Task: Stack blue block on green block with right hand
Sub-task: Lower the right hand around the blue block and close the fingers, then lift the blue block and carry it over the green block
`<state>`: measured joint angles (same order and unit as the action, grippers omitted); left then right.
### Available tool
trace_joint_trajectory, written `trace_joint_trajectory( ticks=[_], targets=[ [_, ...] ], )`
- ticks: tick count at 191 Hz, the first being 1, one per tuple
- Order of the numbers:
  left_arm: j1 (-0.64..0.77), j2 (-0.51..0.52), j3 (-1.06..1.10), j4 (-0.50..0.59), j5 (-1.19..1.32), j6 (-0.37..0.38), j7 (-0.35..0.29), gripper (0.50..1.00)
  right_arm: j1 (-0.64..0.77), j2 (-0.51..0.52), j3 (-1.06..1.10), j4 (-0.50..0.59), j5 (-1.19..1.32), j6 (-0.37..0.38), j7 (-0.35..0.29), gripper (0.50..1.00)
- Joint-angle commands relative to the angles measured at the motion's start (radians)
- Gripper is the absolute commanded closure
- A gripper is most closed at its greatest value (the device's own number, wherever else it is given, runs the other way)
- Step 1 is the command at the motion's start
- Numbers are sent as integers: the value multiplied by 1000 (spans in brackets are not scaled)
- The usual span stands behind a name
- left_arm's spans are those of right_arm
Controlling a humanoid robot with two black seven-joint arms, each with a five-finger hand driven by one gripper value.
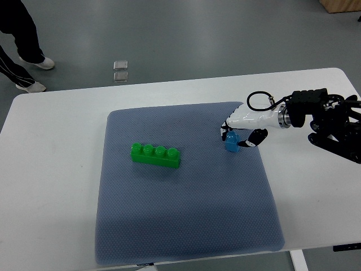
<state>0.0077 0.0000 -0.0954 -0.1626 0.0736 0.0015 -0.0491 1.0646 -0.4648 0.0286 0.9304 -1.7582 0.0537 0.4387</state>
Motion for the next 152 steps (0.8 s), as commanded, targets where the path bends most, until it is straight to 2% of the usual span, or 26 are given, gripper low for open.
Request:
trace_joint_trajectory(
  ticks=[1, 37, 55, 121, 152],
  targets=[
    [0, 0, 0, 0, 0, 0, 0, 500, 0, 0, -1, -1, -1, 0, 0, 852],
    [0, 0, 0, 0, 0, 0, 0, 500, 0, 0, -1, -1, -1, 2, -2, 955],
    [0, 0, 0, 0, 0, 0, 0, 500, 2, 0, -1, -1, -1, 2, -2, 983],
    [0, 0, 0, 0, 0, 0, 0, 500, 28, -3, 7, -1, -1, -2, -3, 975],
    [0, 0, 0, 0, 0, 0, 0, 500, 55, 34, 16, 2, 0, -34, -2, 967]
  ],
)
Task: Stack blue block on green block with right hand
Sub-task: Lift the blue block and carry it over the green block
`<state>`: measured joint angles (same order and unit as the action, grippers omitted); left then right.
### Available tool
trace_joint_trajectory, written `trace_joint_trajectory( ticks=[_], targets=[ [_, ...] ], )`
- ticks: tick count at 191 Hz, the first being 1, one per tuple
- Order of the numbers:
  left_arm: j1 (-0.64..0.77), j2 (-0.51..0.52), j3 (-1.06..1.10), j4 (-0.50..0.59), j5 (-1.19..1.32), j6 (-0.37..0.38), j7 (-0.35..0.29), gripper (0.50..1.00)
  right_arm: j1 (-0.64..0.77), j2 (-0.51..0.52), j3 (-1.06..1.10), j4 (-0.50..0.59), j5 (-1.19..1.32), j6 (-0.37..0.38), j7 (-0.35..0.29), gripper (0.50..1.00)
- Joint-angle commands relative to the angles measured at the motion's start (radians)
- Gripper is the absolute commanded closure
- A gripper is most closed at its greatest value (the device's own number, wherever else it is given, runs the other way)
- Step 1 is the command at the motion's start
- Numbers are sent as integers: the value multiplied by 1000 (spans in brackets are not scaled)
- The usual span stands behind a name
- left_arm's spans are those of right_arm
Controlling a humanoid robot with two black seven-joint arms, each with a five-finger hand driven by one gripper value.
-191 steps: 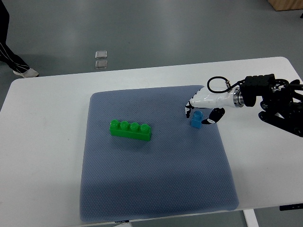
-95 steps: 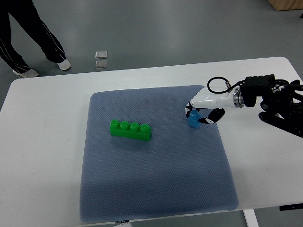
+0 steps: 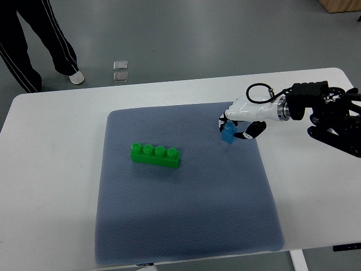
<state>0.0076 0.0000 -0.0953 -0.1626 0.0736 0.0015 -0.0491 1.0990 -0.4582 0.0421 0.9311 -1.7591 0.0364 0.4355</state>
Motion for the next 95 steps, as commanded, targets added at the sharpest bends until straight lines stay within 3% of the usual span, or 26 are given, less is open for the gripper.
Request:
trace_joint_trajectory(
  ticks=[1, 95],
  targets=[
    [0, 0, 0, 0, 0, 0, 0, 500, 25, 32, 2, 2, 1, -16, 2, 967],
    [0, 0, 0, 0, 0, 0, 0, 500, 134, 217, 2, 11, 10, -23, 6, 951]
  ],
)
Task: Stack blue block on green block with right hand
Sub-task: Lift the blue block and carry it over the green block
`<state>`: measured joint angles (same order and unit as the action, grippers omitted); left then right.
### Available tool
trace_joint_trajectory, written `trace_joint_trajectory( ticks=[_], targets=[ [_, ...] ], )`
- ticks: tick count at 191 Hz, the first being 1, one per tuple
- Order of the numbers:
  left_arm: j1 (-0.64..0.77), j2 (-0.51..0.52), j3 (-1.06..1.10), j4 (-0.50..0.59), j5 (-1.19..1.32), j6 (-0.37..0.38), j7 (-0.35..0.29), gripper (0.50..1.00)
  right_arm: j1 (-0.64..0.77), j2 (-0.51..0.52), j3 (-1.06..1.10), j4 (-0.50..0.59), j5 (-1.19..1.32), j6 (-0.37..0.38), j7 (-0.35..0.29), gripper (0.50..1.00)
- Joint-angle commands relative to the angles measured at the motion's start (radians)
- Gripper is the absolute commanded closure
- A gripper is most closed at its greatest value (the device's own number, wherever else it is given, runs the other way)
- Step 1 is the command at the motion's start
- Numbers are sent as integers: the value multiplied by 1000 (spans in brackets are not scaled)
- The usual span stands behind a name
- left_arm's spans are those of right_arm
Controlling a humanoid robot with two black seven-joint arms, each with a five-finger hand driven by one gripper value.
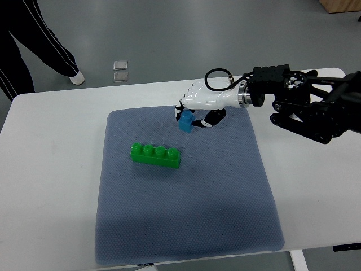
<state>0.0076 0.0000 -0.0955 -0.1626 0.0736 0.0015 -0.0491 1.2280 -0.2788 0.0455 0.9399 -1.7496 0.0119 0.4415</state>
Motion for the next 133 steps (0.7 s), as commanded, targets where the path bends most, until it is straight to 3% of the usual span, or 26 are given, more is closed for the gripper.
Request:
trace_joint_trajectory(
  ticks=[1, 133],
  targets=[
    [0, 0, -1, 0, 0, 0, 0, 500, 5, 41, -1, 2, 1, 2, 0, 951],
    [0, 0, -1, 0, 0, 0, 0, 500, -16, 113, -18, -10, -7, 11, 0, 946]
  ],
)
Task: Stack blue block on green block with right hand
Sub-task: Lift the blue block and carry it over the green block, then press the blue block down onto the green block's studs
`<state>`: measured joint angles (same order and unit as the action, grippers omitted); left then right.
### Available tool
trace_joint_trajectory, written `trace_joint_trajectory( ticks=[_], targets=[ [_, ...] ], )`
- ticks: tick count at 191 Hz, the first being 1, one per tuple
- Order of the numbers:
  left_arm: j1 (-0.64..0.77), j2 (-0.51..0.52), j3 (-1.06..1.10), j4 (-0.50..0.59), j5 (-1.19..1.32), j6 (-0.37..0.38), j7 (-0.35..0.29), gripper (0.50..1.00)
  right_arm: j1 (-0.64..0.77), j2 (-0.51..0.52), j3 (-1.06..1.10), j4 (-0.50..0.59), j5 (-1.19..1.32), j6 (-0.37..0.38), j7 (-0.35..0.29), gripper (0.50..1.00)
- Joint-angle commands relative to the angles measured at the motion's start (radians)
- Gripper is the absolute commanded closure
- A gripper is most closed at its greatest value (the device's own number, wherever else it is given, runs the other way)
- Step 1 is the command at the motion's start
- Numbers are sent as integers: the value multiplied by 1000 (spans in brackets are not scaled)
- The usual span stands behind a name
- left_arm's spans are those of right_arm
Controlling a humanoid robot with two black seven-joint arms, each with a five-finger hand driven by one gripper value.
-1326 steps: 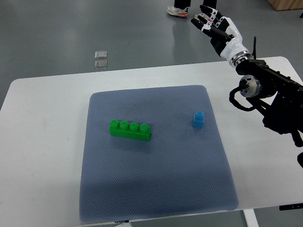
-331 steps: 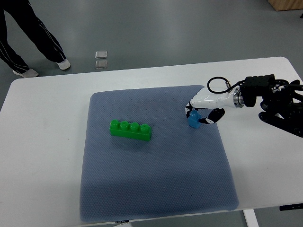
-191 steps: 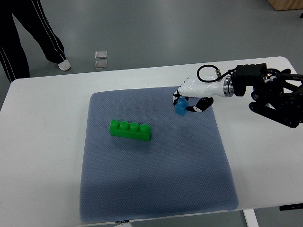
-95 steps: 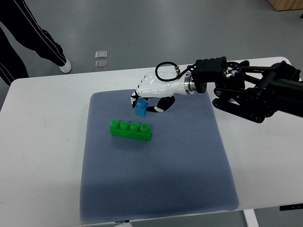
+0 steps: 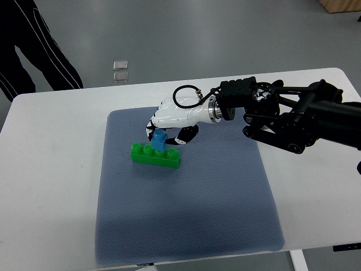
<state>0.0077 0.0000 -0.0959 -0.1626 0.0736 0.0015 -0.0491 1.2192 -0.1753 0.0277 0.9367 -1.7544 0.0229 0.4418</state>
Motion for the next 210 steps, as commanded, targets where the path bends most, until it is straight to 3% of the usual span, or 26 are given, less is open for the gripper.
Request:
trace_joint_trajectory(
  ticks=[1, 210],
  targets=[
    [0, 0, -1, 0, 0, 0, 0, 500, -7, 10, 0, -7, -2, 0, 0, 946],
    [0, 0, -1, 0, 0, 0, 0, 500, -37, 63, 1, -61, -4, -11, 0, 946]
  ],
)
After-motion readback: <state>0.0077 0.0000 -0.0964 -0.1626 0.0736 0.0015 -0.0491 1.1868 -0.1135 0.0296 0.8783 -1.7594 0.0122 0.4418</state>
